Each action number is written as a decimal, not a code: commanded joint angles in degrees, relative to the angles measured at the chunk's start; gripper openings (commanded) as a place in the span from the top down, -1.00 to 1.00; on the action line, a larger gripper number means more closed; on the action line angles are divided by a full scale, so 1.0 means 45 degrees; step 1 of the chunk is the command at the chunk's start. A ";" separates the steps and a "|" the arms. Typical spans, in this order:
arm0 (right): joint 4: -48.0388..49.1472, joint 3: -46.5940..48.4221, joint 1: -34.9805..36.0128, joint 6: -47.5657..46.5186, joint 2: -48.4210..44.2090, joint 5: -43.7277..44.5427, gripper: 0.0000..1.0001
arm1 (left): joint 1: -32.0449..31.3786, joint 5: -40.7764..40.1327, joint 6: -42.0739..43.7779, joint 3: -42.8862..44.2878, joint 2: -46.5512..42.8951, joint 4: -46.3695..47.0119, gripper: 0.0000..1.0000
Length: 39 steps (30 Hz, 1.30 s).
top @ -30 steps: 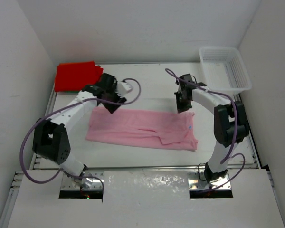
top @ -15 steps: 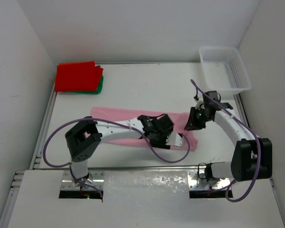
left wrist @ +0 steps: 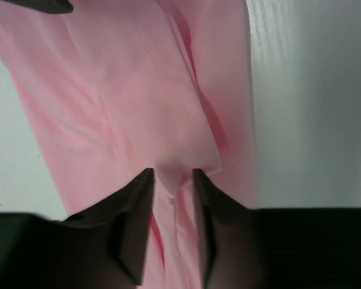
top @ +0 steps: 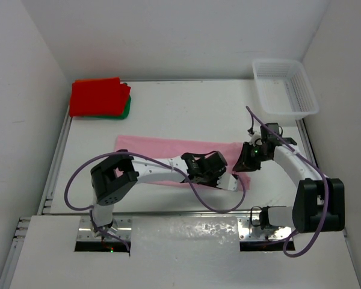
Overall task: Fold and stack the t-shirts
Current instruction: Fold the other side of the tshirt into a rectangle
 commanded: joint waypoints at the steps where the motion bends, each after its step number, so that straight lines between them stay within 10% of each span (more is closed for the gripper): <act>1: 0.0394 0.0095 -0.0075 -0.0010 -0.0338 -0.0386 0.66 | -0.0027 -0.0357 0.0106 -0.0238 0.0300 0.0873 0.47; 6: 0.0160 0.0192 -0.0660 -0.0147 -0.0378 -0.0405 0.66 | -0.0027 -0.0318 -0.0050 -0.0394 0.0340 0.1010 0.96; 13: -0.0036 0.0232 -0.0934 -0.0264 -0.0553 -0.0366 0.66 | 0.0051 -0.0396 -0.0247 -0.0336 0.0320 0.0779 1.00; 20: 0.0061 0.0173 -0.0993 -0.0265 -0.0476 -0.0483 0.66 | -0.0571 -0.0531 0.1158 -0.0396 -0.0148 -0.0004 0.22; 39: 0.0256 -0.0061 -0.1149 -0.0264 -0.0671 -0.0776 0.67 | -0.1824 -0.2778 0.2820 -0.1508 0.0027 0.1108 0.35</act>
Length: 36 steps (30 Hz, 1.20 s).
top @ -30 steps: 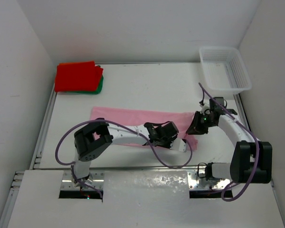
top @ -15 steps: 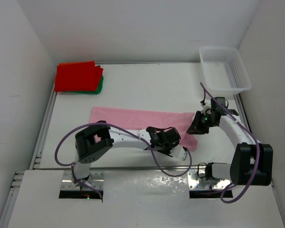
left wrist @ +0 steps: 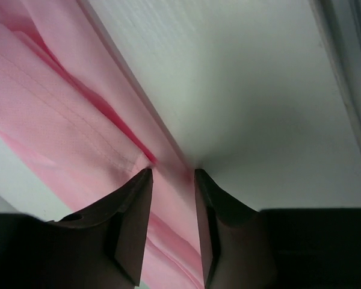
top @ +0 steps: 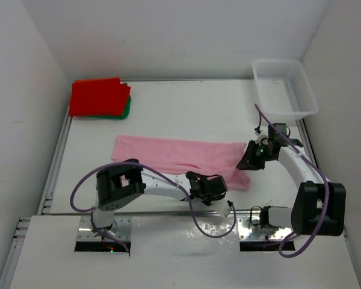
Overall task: Fold and stack the t-shirts
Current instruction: Fold the other side of the tshirt into a rectangle
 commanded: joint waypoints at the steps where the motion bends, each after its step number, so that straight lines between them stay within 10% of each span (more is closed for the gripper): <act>1: 0.0291 -0.0095 -0.0086 -0.0191 -0.0394 -0.0334 0.67 | -0.0002 -0.0510 0.0314 0.0148 -0.0260 0.0972 0.38; 9: 0.0291 -0.0154 -0.0144 -0.0231 -0.0375 -0.0432 0.68 | -0.0002 0.0013 -0.0368 0.1666 -0.0337 -0.0741 0.57; 15: 0.0232 0.0040 -0.0164 -0.0231 -0.0374 -0.0549 0.67 | 0.0348 0.4681 -0.2241 0.4286 -0.0318 -0.3832 0.37; 36: -0.0237 0.0158 -0.0183 -0.0797 -0.0745 0.0389 0.64 | 0.1443 0.1816 -0.6776 0.3079 0.0776 0.0835 0.16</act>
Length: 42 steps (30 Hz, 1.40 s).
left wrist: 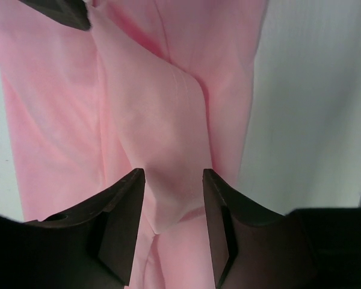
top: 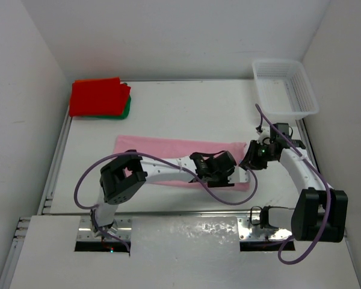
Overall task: Fold and stack the t-shirts
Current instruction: Fold the other side of the tshirt into a rectangle
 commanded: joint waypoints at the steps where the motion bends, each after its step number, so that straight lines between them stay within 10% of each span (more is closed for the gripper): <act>1: 0.0215 0.0056 -0.0052 -0.0238 -0.0061 -0.0083 0.64 | -0.0077 -0.0333 -0.0661 -0.0093 0.0018 0.1151 0.16; 28: 0.0430 -0.0256 -0.0072 -0.0375 0.0017 -0.0532 0.66 | -0.0312 -0.1877 -0.0251 -0.0152 0.0683 0.1837 0.01; 37: 0.0391 -0.0159 -0.0072 -0.0453 -0.0021 -0.0649 0.66 | -0.0370 0.0486 -0.0445 0.0882 0.0233 -0.0250 -0.03; 42: -0.0155 0.0056 -0.0072 -0.0550 -0.0236 -0.0239 0.61 | -0.0292 -0.1639 0.0158 0.0885 0.0389 -0.0001 -0.03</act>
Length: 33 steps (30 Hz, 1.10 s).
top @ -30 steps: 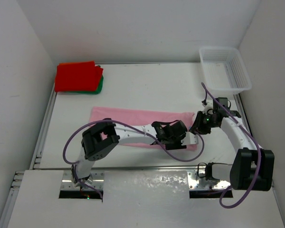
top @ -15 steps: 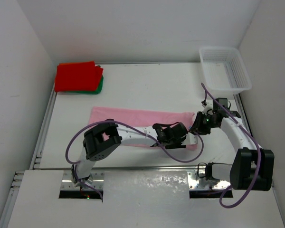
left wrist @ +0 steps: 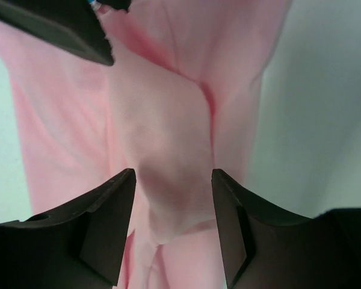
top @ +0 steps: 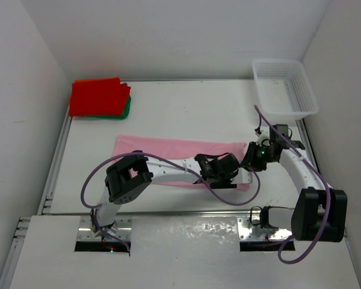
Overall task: Fold and stack the t-shirts
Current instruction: Fold the other side of the tshirt into a rectangle
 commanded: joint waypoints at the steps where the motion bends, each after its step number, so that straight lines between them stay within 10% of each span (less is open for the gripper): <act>1: -0.0170 0.0246 -0.0047 -0.0347 -0.0251 -0.0025 0.55 | 0.0004 -0.1305 0.0552 0.0175 -0.0257 0.0194 -0.03; 10: 0.2520 -0.1473 0.0868 0.1351 0.0176 -0.0672 0.22 | 0.0238 -0.0549 0.0242 0.0602 -0.0450 -0.0526 -0.03; 33: 0.5355 -0.1708 0.1711 0.3011 0.2364 -0.0240 0.16 | 0.0512 -0.0782 0.0827 -0.0002 -0.1174 -0.1348 -0.02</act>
